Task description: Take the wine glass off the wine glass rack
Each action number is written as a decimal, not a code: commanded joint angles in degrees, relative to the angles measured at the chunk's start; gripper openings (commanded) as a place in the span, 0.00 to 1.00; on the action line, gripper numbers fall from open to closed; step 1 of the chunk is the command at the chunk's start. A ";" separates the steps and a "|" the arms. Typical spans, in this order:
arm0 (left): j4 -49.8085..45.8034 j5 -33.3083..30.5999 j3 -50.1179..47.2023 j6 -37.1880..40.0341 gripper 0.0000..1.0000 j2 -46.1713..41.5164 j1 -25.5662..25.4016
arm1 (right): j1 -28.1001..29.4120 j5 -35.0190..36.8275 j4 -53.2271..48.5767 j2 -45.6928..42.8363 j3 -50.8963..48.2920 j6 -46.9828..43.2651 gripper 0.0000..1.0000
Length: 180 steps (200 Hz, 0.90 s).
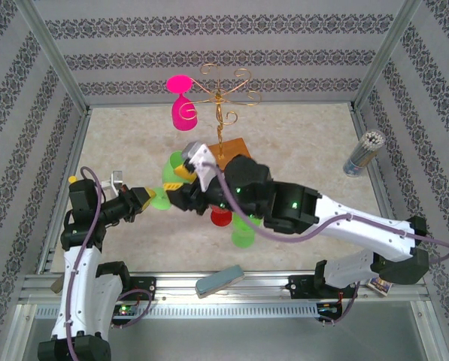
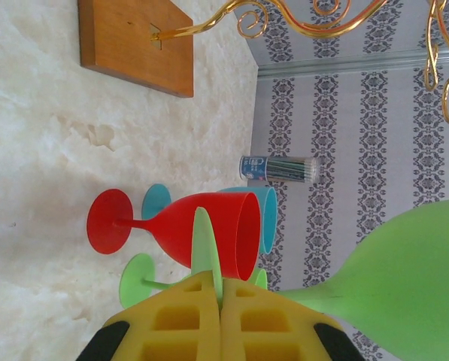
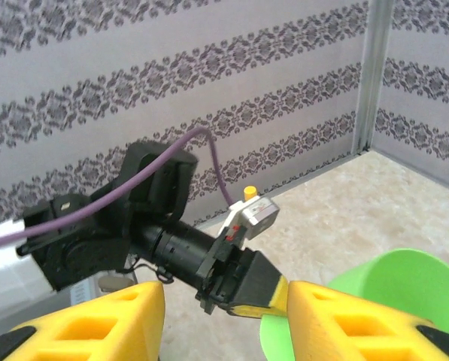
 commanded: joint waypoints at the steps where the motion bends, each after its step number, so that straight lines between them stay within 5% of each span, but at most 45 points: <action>1: 6.06 1.50 -1.64 -2.31 0.00 -1.54 0.71 | -4.20 -8.61 -4.80 -1.36 2.20 6.99 0.49; 35: 7.61 1.64 -3.17 -3.03 0.00 -2.72 0.71 | -10.02 -14.47 -8.14 -0.15 3.43 10.34 0.55; 116: 10.77 1.91 -5.14 -5.47 0.00 -4.40 0.71 | -12.30 -17.09 -13.78 6.99 8.91 7.58 0.59; 180: 9.49 1.54 -4.97 -4.45 0.00 -4.41 0.71 | -12.93 -18.59 -14.73 11.35 12.35 6.19 0.43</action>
